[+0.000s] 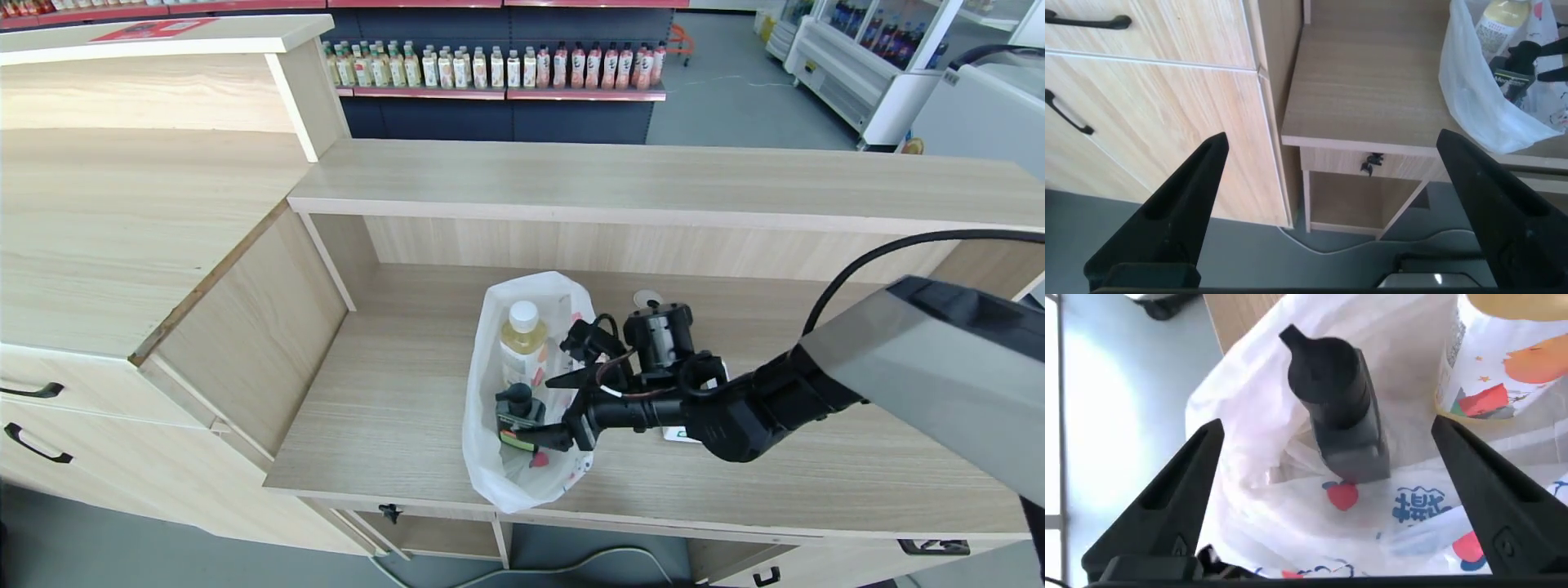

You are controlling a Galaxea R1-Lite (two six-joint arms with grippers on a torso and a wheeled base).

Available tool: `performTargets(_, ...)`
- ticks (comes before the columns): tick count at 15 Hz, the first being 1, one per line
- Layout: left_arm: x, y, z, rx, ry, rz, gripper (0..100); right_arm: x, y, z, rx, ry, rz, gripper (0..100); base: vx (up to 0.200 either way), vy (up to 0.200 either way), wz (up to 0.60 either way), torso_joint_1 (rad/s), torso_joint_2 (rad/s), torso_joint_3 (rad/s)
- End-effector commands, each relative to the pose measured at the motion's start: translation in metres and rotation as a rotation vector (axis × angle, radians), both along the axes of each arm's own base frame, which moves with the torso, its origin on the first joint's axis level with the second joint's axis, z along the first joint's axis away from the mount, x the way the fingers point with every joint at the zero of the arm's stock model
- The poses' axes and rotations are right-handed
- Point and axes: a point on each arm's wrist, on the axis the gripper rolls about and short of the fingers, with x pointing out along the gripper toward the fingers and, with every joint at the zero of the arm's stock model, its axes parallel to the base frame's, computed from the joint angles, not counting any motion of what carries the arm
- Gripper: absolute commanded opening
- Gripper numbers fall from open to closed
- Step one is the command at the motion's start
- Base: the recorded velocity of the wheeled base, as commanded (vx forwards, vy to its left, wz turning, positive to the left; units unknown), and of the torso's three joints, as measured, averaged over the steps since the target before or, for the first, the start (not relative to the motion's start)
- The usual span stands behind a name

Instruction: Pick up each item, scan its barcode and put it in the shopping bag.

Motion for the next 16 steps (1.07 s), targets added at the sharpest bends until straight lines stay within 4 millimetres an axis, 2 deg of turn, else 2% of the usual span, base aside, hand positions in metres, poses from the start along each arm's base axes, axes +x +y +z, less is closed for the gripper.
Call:
performTargets(1,0.0,0.0,0.0,-0.001,0.0,0.001,100,-0.014,-0.019,0.051,0.095,0.029,-0.044,100,0.0,0.0,0.0,0.0,0.0,0.0)
performTargets(4,0.0,0.0,0.0,0.001,0.0,0.001,100,-0.033,-0.044,0.095,0.173,0.157,-0.131,100,0.0,0.0,0.0,0.0,0.0,0.0)
performTargets(6,0.0,0.0,0.0,0.001,0.0,0.001,100,-0.045,-0.072,0.124,0.225,0.178,-0.203,100,0.0,0.0,0.0,0.0,0.0,0.0)
performTargets(8,0.0,0.0,0.0,0.001,0.0,0.001,100,-0.059,-0.113,0.144,0.256,0.129,-0.296,100,0.0,0.0,0.0,0.0,0.0,0.0)
performTargets(11,0.0,0.0,0.0,-0.001,0.0,0.001,100,-0.101,-0.167,0.167,0.274,0.011,-0.473,100,0.0,0.0,0.0,0.0,0.0,0.0)
performTargets(12,0.0,0.0,0.0,-0.001,0.0,0.001,100,-0.122,-0.179,0.168,0.232,-0.064,-0.57,100,0.0,0.0,0.0,0.0,0.0,0.0)
performTargets(13,0.0,0.0,0.0,0.001,0.0,0.001,100,-0.133,-0.184,0.165,0.202,-0.105,-0.613,100,0.0,0.0,0.0,0.0,0.0,0.0)
performTargets(14,0.0,0.0,0.0,-0.001,0.0,0.001,100,-0.165,-0.203,0.154,0.114,-0.176,-0.763,100,0.0,0.0,0.0,0.0,0.0,0.0)
performTargets(16,0.0,0.0,0.0,-0.001,0.0,0.001,100,-0.226,-0.218,0.119,0.003,-0.206,-0.994,100,0.0,0.0,0.0,0.0,0.0,0.0)
